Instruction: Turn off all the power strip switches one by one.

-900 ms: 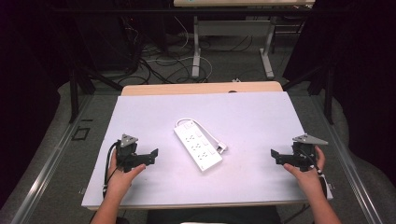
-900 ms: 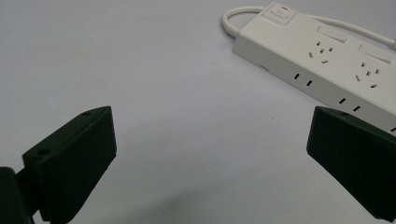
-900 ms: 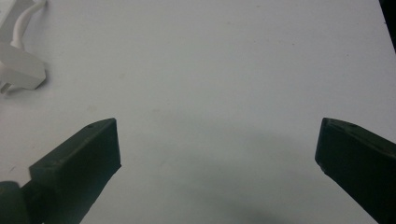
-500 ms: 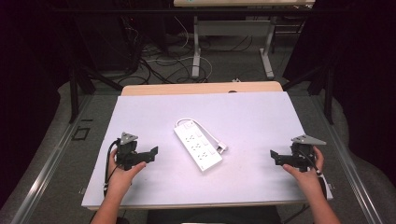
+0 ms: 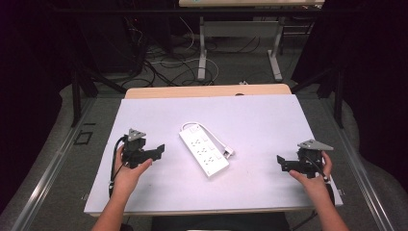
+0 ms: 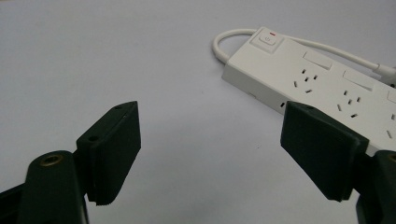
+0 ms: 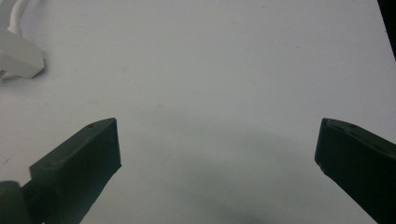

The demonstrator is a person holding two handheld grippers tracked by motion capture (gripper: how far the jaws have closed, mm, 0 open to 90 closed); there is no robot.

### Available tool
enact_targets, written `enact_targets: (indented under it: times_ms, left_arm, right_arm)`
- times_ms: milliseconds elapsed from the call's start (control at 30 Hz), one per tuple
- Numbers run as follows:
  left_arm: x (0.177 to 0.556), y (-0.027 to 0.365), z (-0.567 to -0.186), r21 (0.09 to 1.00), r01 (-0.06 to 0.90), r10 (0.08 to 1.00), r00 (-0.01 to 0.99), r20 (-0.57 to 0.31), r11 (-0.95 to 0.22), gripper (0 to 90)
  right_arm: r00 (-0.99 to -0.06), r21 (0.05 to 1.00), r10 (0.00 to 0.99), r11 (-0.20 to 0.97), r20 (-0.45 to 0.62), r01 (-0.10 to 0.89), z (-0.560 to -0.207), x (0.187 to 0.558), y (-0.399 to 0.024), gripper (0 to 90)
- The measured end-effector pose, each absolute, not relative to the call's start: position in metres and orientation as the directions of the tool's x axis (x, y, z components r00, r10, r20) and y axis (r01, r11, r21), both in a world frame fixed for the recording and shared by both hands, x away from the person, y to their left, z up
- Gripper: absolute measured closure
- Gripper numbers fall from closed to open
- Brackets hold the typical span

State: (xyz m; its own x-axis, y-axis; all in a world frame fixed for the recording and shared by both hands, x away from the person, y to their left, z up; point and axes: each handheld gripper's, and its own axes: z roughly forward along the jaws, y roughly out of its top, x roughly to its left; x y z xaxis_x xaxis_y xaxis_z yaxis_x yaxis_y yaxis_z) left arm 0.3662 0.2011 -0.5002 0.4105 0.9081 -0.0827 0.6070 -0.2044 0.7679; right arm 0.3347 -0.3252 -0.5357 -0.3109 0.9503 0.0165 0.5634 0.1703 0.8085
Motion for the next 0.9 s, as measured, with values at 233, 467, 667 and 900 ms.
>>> enact_targets:
  times_ms: [233, 467, 667, 900]
  left_arm:
    - [0.381, 0.188, -0.492, 0.768, 0.595, 0.891, 0.449, -0.073, -0.237, 24.1]
    - [0.394, 0.174, -0.481, 0.769, 0.582, 0.879, 0.473, -0.056, -0.264, 25.1]
    - [0.405, 0.163, -0.474, 0.769, 0.580, 0.867, 0.494, -0.071, -0.267, 30.9]
    - [0.417, 0.151, -0.470, 0.766, 0.595, 0.861, 0.496, -0.111, -0.244, 36.8]
  right_arm:
    - [-0.324, 0.813, 0.946, 0.184, 0.006, 0.553, -0.537, 0.336, -0.323, 0.0]
    - [-0.326, 0.811, 0.945, 0.183, 0.010, 0.556, -0.538, 0.336, -0.322, 0.0]
    - [-0.327, 0.807, 0.945, 0.179, 0.018, 0.562, -0.539, 0.336, -0.320, 0.0]
    - [-0.332, 0.806, 0.943, 0.188, 0.011, 0.561, -0.540, 0.336, -0.320, 0.0]
